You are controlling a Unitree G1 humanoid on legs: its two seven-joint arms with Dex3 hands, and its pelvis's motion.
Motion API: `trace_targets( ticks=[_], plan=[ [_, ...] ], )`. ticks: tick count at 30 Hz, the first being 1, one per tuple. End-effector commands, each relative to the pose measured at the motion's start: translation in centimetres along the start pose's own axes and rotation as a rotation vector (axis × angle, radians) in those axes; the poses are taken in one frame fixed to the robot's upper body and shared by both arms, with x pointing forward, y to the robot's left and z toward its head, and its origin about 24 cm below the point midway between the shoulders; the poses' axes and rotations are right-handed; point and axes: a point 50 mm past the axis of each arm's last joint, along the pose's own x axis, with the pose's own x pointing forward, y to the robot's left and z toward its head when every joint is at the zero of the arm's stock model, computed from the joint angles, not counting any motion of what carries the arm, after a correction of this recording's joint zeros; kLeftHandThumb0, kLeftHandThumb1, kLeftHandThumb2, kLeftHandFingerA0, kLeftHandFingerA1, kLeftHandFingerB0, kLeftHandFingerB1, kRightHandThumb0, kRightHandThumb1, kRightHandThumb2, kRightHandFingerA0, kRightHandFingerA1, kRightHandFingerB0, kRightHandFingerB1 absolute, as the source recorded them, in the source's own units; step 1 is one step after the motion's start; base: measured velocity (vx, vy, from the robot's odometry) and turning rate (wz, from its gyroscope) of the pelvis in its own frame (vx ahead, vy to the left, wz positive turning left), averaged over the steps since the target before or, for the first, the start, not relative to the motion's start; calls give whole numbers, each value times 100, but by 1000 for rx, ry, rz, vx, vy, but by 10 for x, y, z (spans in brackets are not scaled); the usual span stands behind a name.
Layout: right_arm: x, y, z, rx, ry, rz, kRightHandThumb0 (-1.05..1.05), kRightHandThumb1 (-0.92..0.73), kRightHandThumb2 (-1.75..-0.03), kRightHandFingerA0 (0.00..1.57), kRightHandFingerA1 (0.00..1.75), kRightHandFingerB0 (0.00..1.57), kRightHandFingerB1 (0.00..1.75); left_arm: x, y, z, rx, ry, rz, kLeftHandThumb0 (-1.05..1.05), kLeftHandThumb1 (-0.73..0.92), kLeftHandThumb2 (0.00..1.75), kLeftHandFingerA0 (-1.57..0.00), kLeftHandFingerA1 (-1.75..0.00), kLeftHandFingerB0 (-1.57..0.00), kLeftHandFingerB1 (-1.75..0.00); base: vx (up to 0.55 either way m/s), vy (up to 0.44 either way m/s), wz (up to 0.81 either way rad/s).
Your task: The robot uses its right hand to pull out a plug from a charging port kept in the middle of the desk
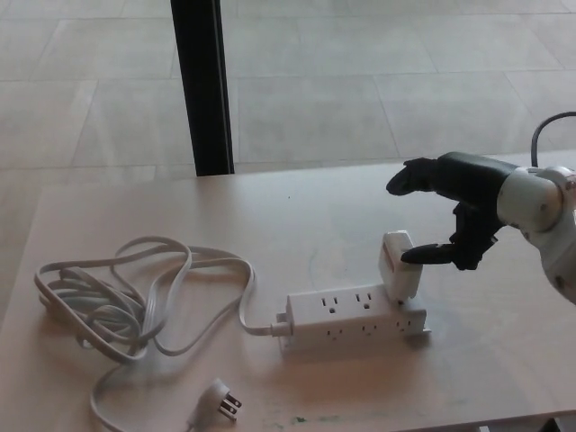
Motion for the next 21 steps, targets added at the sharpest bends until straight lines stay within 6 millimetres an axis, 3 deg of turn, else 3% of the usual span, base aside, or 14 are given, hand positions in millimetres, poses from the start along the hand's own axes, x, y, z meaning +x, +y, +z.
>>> trace_targets(
  ticks=[1,9,10,14,16,21],
  plan=[
    [2,2,3,-110,10,1,-94,-52,-88,90,117,8,33,-1,7,5,13,-25,5,-58,59,58,-71,-62,-50,-40,0,0,0],
    [4,12,1,-146,5,10,-95,-51,-86,94,122,8,40,1,5,7,0,-18,12,-58,60,58,-71,-69,-54,-42,0,0,0],
    [4,14,1,-144,-11,13,-83,-58,-59,92,123,12,35,1,6,7,10,-23,8,-59,60,58,-71,-68,-54,-43,0,0,0],
    [4,18,3,-182,-16,29,-84,-58,-59,90,130,13,35,1,6,7,16,-22,11,-59,60,58,-70,-68,-54,-43,0,0,0],
    [5,19,3,-190,-8,33,-83,-58,-59,90,123,13,34,2,5,8,12,-21,15,-59,61,59,-70,-68,-55,-43,0,0,0],
    [5,17,3,-181,-16,28,-84,-58,-59,91,125,13,35,2,5,12,35,-38,14,-59,62,58,-69,-66,-52,-44,0,0,0]
  ],
)
